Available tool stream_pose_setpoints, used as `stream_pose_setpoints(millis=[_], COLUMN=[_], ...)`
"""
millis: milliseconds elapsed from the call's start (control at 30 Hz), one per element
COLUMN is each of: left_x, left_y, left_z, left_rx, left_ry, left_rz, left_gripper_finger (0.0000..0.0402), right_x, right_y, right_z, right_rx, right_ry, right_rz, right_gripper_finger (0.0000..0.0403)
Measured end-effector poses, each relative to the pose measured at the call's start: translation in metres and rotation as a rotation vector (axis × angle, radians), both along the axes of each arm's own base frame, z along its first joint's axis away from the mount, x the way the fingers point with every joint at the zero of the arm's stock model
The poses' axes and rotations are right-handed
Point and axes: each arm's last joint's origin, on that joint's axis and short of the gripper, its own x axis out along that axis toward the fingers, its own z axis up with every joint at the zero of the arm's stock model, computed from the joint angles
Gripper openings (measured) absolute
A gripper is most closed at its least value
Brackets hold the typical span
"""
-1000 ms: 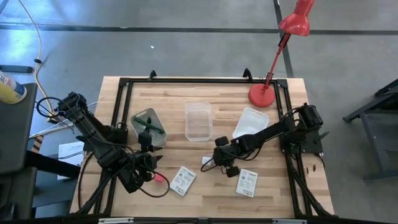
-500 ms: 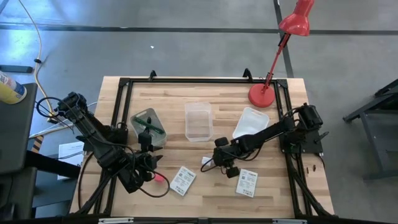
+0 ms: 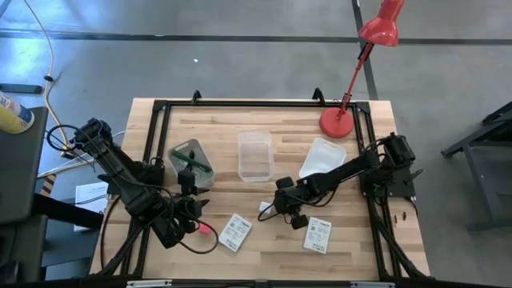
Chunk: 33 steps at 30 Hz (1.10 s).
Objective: Pick and place items into bin
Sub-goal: Put the gray charger cable into the gray bin
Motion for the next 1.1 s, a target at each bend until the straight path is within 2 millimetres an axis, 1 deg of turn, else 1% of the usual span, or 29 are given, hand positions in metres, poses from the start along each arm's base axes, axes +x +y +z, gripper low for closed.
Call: stream_pose_setpoints(millis=[100,300,367,533,600,700,867,967,1100], left_x=[0.000,-0.001,-0.001,-0.001,-0.001,-0.002,-0.002,-0.002,-0.001], left_y=[0.000,0.001,0.001,0.001,0.001,0.001,0.002,0.002,0.001], left_z=[0.000,0.000,0.000,0.000,0.000,-0.001,0.000,0.000,0.000], left_rx=[0.002,0.009,0.011,0.012,0.013,0.016,0.032,0.035,0.020], left_ry=[0.002,0.012,0.013,0.015,0.016,0.018,0.010,0.007,0.013], left_rz=[0.000,0.000,0.000,0.000,0.000,0.000,0.005,0.006,0.002], left_gripper_finger=[0.0152,0.0152,0.0152,0.0152,0.0152,0.0152,0.0152,0.0152,0.0152], right_x=[0.000,-0.004,-0.005,-0.009,-0.011,-0.011,0.000,0.007,0.014], right_y=[0.000,-0.001,-0.001,-0.003,-0.003,-0.004,-0.001,0.001,0.001], right_z=[0.000,0.006,0.012,0.035,0.045,0.060,0.080,0.084,0.083], right_rx=[0.000,-0.001,0.001,0.019,0.023,0.024,0.030,0.019,-0.032], right_ry=[0.003,0.015,-0.005,-0.075,-0.114,-0.190,-0.418,-0.518,-0.578], right_rz=[0.000,0.002,0.000,-0.018,-0.022,-0.004,0.064,0.096,0.081], right_gripper_finger=[0.0041,0.0013,0.0013,0.0033,0.0032,0.0019,0.0013,0.0027,0.0038])
